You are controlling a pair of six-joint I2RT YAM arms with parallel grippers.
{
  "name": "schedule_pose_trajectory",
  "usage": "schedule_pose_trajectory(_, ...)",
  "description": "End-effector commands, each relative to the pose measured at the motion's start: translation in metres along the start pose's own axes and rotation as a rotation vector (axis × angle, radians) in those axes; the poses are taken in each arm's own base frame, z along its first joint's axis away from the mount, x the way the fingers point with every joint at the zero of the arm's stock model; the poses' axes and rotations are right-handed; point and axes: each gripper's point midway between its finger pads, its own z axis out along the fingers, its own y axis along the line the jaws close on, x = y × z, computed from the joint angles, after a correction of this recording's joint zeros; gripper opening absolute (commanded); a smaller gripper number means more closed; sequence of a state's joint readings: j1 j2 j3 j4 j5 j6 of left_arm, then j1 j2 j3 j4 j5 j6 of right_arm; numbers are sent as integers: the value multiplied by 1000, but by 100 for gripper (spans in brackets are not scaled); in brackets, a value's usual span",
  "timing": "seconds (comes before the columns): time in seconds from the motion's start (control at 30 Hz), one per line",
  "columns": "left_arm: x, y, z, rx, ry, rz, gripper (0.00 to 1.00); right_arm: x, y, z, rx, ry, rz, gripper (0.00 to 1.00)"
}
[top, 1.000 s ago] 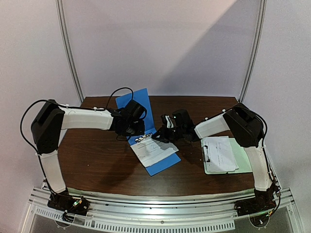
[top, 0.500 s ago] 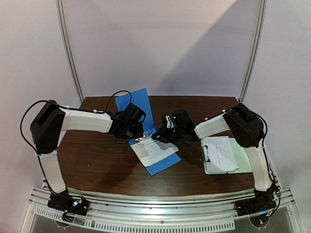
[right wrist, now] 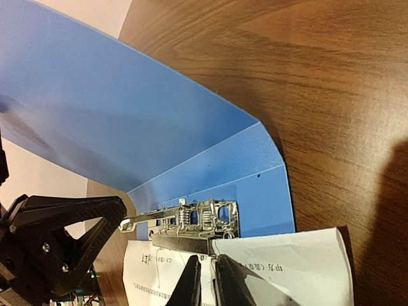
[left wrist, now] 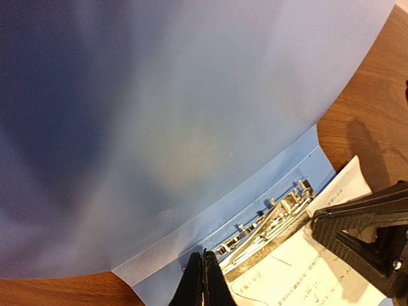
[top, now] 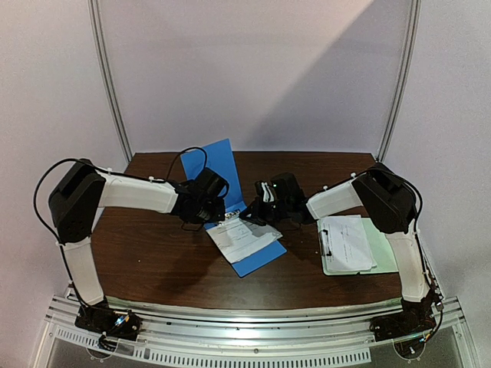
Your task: Put the files into the folder
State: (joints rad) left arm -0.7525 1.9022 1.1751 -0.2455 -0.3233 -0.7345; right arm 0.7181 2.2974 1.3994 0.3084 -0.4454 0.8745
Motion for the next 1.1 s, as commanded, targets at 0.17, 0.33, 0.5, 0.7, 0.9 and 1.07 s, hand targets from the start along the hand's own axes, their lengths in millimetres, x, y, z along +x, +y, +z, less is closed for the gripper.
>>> schedule_pose_trajectory(0.17, 75, 38, 24, -121, 211, 76, 0, 55, -98, -2, 314, 117, 128, 9)
schedule_pose_trajectory(0.33, 80, 44, 31, -158, 231, 98, 0, 57, -99, -1, 315, 120, 127, 9)
schedule_pose_trajectory(0.5, 75, 52, 32, -209, 216, 109, 0, 57, -99, -2, 318, 120, 124, 9)
schedule_pose_trajectory(0.7, 73, 55, 37, -232, 207, 115, 0, 59, -99, -2, 318, 124, 121, 9)
schedule_pose_trajectory(0.9, 52, 46, 25, -207, 134, 98, 0, 57, -97, -1, 310, 121, 118, 9)
schedule_pose_trajectory(1.07, 36, 38, 15, -211, 94, 102, 0, 58, -96, 0, 305, 125, 117, 9)
